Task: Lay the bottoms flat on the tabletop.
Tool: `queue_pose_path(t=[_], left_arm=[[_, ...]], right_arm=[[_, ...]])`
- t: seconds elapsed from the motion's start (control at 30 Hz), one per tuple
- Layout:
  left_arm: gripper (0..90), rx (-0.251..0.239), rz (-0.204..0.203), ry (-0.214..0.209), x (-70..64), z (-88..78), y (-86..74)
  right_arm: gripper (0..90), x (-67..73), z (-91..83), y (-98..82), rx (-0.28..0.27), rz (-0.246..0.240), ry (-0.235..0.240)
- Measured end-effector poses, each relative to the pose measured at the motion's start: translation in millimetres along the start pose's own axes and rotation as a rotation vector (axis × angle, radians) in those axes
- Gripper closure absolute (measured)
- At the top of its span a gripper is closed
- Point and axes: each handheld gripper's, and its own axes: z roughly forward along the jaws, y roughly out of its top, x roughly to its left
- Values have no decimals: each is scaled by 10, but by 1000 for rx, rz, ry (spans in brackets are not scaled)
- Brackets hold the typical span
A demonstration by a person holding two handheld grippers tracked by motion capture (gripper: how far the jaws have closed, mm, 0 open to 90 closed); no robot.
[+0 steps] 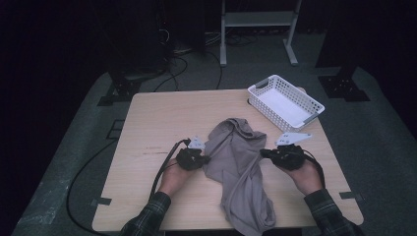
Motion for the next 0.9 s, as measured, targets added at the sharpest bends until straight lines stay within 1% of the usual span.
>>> queue_pose_path(t=[0.17, 0.27, 0.33, 0.47, 0.57, 0.63, 0.7, 0.8, 0.9], left_arm=[[884, -17, -22, 9, 59, -75, -7], [884, -12, -23, 30, 105, -123, -18], [885, -12, -31, 42, 145, -157, -30], [885, -19, -45, 77, 242, -254, -60], [885, -23, -64, 100, 326, -337, -96], [885, -26, -78, 108, 378, -389, -123], [885, -28, -86, 128, 424, -440, -148], [885, -37, -109, 146, 506, -534, -188], [885, -45, -131, 175, 586, -633, -238]], right_arm=[[892, -175, -127, -148, 10, 33, -52], [892, -274, -142, -216, 32, 46, -93], [892, -327, -134, -262, 51, 50, -119], [892, -406, -134, -324, 72, 62, -148], [892, -461, -159, -349, 73, 74, -162], [892, -492, -180, -366, 77, 79, -173], [892, -529, -206, -383, 74, 83, -183], [892, -580, -246, -405, 69, 99, -199], [892, -634, -284, -432, 71, 107, -217]])
